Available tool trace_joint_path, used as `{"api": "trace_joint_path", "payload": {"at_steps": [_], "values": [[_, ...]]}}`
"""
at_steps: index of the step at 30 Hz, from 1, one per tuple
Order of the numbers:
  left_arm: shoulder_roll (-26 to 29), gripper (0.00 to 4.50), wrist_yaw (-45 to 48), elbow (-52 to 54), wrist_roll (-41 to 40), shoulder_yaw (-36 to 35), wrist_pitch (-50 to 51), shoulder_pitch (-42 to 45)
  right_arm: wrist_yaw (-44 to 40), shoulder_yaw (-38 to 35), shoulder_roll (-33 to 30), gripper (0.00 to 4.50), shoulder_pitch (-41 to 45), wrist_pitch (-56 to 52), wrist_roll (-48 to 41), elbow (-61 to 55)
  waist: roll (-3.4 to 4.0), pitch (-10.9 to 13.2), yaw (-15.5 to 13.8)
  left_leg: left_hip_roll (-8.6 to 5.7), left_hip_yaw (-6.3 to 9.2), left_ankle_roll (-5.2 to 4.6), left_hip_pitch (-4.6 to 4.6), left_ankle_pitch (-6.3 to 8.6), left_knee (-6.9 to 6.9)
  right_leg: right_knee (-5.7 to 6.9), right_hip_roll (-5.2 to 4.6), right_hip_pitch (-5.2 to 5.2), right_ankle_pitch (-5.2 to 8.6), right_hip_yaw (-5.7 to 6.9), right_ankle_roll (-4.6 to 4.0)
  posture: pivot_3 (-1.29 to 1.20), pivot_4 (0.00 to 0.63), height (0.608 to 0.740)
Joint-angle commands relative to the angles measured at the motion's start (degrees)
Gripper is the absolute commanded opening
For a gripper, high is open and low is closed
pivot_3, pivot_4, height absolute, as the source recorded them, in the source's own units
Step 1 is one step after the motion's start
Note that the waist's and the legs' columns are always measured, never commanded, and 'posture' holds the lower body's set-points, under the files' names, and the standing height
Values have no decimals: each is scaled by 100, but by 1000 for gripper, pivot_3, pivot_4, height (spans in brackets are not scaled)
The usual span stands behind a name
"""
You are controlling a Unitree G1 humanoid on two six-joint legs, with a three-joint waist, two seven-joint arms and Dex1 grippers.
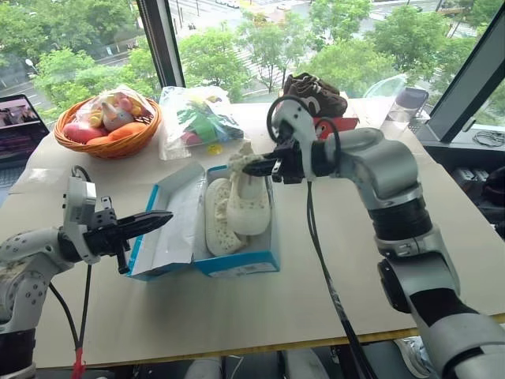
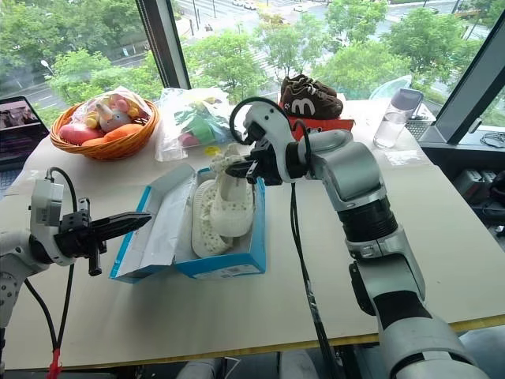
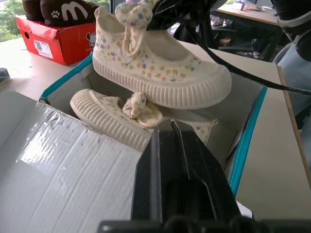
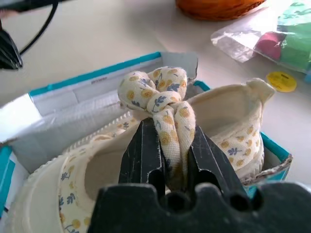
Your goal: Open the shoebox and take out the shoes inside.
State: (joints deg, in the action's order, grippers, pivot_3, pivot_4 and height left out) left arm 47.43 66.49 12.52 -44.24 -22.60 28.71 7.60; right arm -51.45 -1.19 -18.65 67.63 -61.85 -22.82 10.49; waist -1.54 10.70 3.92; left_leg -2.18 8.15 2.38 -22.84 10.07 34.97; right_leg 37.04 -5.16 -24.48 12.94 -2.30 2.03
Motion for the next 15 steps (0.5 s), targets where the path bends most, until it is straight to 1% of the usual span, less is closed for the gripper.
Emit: {"api": "trace_joint_path", "payload": {"at_steps": [1,2,4,7,11,15], "values": [[89,0,31,19,-40,-123,-79,78,49,-133,-100,65,115,6,-274,-248,0,0,1,0,0,0,0,0,0,0,0,1,0,0,0,0,150,740],[92,0,28,17,-39,-122,-76,81,31,17,-190,65,20,102,-211,-381,0,0,3,0,0,0,0,0,0,0,0,1,0,0,0,0,150,740],[94,0,18,17,-25,-113,-77,91,36,72,-240,65,-106,96,-266,-541,0,0,-2,0,0,0,0,0,1,1,0,1,0,0,0,0,150,740],[86,0,15,31,-24,-101,-77,94,15,-142,-398,65,-190,17,-451,-704,0,0,2,0,0,0,0,0,2,1,0,1,0,0,1,0,150,740],[68,0,11,118,-57,-105,-58,55,-168,-290,-1054,65,-439,321,-464,-886,0,0,-4,0,0,0,-2,0,1,0,0,0,1,0,1,0,150,740],[46,0,2,210,-144,-152,-17,2,-162,-859,-1869,65,-719,297,-539,-793,-2,1,-59,-2,-1,0,-4,0,3,-5,-2,4,2,1,3,0,150,740]]}}
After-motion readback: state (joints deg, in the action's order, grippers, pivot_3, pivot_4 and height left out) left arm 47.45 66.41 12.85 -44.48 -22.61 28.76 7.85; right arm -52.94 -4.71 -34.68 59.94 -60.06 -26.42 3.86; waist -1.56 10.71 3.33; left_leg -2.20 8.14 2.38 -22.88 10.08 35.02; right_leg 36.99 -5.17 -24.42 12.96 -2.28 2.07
